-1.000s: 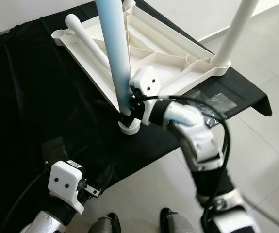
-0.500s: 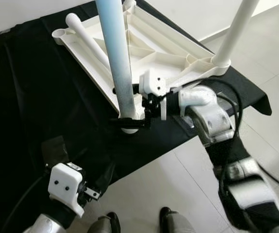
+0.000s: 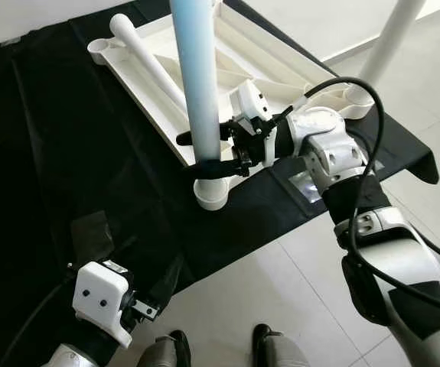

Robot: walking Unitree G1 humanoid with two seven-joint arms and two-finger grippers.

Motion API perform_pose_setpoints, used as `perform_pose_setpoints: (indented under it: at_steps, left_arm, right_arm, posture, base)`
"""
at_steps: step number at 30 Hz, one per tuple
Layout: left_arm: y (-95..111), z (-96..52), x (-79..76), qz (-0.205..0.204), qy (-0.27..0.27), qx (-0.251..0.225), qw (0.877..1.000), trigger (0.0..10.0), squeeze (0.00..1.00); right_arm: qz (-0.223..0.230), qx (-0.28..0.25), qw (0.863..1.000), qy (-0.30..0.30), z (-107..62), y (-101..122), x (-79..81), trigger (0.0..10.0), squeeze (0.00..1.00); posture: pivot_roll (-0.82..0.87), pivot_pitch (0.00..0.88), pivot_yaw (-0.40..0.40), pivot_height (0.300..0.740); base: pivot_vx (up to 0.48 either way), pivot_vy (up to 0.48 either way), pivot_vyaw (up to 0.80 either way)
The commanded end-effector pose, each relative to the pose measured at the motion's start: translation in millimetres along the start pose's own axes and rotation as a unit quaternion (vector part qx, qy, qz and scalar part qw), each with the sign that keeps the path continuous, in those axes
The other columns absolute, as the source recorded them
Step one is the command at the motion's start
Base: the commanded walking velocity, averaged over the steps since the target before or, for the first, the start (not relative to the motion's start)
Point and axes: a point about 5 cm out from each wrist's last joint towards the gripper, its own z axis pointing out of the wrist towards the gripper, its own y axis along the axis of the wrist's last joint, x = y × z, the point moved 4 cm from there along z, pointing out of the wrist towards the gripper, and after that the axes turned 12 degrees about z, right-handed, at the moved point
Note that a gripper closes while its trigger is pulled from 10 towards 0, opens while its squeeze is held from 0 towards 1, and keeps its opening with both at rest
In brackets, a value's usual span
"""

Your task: Building children table

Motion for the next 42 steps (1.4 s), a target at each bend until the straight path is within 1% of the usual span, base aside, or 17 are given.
perform_pose_setpoints:
  at_steps: [1,8,14,15,16,17,18,19,20,29,30,32,33,34,37,38,42]
  left_arm:
    - [-1,-3.9,-0.7,-0.003,0.000,0.011,1.000,10.0,0.00]
    - [-2,-3.6,-0.6,-0.003,0.001,0.012,1.000,10.0,0.00]
    - [-1,-3.1,-0.5,-0.003,0.002,0.011,1.000,10.0,0.00]
    - [-1,-3.3,0.5,-0.003,0.003,0.012,1.000,10.0,0.00]
    - [-1,-3.3,0.5,-0.003,0.003,0.012,1.000,10.0,0.00]
    - [-2,-2.4,1.7,-0.002,0.004,0.011,1.000,10.0,0.00]
    - [-2,-2.4,1.7,-0.002,0.004,0.011,1.000,10.0,0.00]
    - [-2,-1.6,2.5,-0.002,0.003,0.011,1.000,10.0,0.00]
    - [-3,-0.2,2.6,-0.002,0.000,0.010,1.000,10.0,0.00]
    - [-7,5.2,3.7,0.003,-0.004,0.007,1.000,10.0,0.00]
    - [-8,5.7,5.9,0.006,0.005,0.007,1.000,10.0,0.00]
    - [-8,5.8,6.3,0.006,0.007,0.006,1.000,10.0,0.00]
    - [-8,6.2,6.3,0.007,0.008,0.006,1.000,10.0,0.00]
    - [-8,6.6,6.1,0.007,0.008,0.006,1.000,10.0,0.00]
    - [-8,7.0,6.0,0.007,0.008,0.006,1.000,10.0,0.00]
    - [-9,7.8,5.7,0.006,0.007,0.005,1.000,10.0,0.00]
    - [-9,9.4,5.2,0.004,0.005,0.004,1.000,10.0,0.00]
  right_arm:
    - [0.008,0.017,0.999,0.032,7.0,-9,5.3,0.0,0.00]
    - [-0.005,0.022,1.000,0.003,-6.8,-11,-1.7,0.0,0.00]
    - [0.030,0.010,0.986,-0.165,-11.6,-42,-9.9,0.0,0.00]
    - [0.085,-0.010,0.928,-0.362,-9.2,-67,-14.3,0.0,0.00]
    - [0.085,-0.010,0.928,-0.362,-9.2,-67,-14.3,0.0,0.00]
    - [0.125,-0.005,0.869,-0.478,-10.8,-92,6.8,0.0,0.00]
    - [0.125,-0.005,0.869,-0.478,-10.8,-92,6.8,0.0,0.00]
    - [0.155,-0.005,0.825,-0.543,-12.6,-103,27.4,0.0,0.00]
    - [0.172,-0.011,0.807,-0.565,-6.1,-105,38.2,0.0,0.00]
    - [0.168,-0.058,0.837,-0.517,37.0,-81,20.6,0.0,0.00]
    - [0.170,-0.065,0.844,-0.504,43.3,-76,14.8,4.8,0.00]
    - [0.172,-0.066,0.845,-0.503,44.0,-75,14.6,4.8,0.00]
    - [0.165,-0.065,0.851,-0.494,44.7,-72,15.0,10.0,0.00]
    - [0.164,-0.074,0.853,-0.489,43.1,-69,15.4,10.0,0.33]
    - [0.164,-0.081,0.855,-0.486,41.8,-66,15.5,10.0,0.33]
    - [0.169,-0.093,0.857,-0.478,40.6,-61,19.8,10.0,1.00]
    - [0.158,-0.114,0.880,-0.433,35.4,-45,32.8,10.0,1.00]
  posture:
    - [0.10,0.329,0.023,0.740]
    - [0.09,0.329,0.020,0.740]
    - [0.08,0.332,0.010,0.740]
    - [0.07,0.336,0.012,0.740]
    - [0.07,0.336,0.012,0.740]
    - [0.08,0.340,0.023,0.740]
    - [0.08,0.340,0.023,0.740]
    - [0.07,0.342,0.027,0.740]
    - [0.05,0.329,0.047,0.740]
    - [0.06,0.290,0.025,0.740]
    - [0.06,0.287,0.023,0.740]
    - [0.06,0.287,0.023,0.740]
    - [0.06,0.285,0.023,0.740]
    - [0.06,0.282,0.023,0.740]
    - [0.05,0.282,0.024,0.740]
    - [0.05,0.282,0.025,0.740]
    - [0.04,0.282,0.021,0.740]
  base:
    - [0.000,0.000,0.00]
    - [0.000,0.000,0.00]
    - [0.000,0.000,0.00]
    - [0.000,0.000,0.00]
    - [0.000,0.000,0.00]
    - [0.000,0.000,0.00]
    - [0.000,0.000,0.00]
    - [0.000,0.000,0.00]
    - [0.000,0.000,0.00]
    - [0.000,0.000,0.00]
    - [0.000,0.000,0.00]
    - [0.000,0.000,0.00]
    - [0.000,0.000,0.00]
    - [0.000,0.000,0.00]
    - [0.000,0.000,0.00]
    - [0.000,0.000,0.00]
    - [0.000,0.000,0.00]
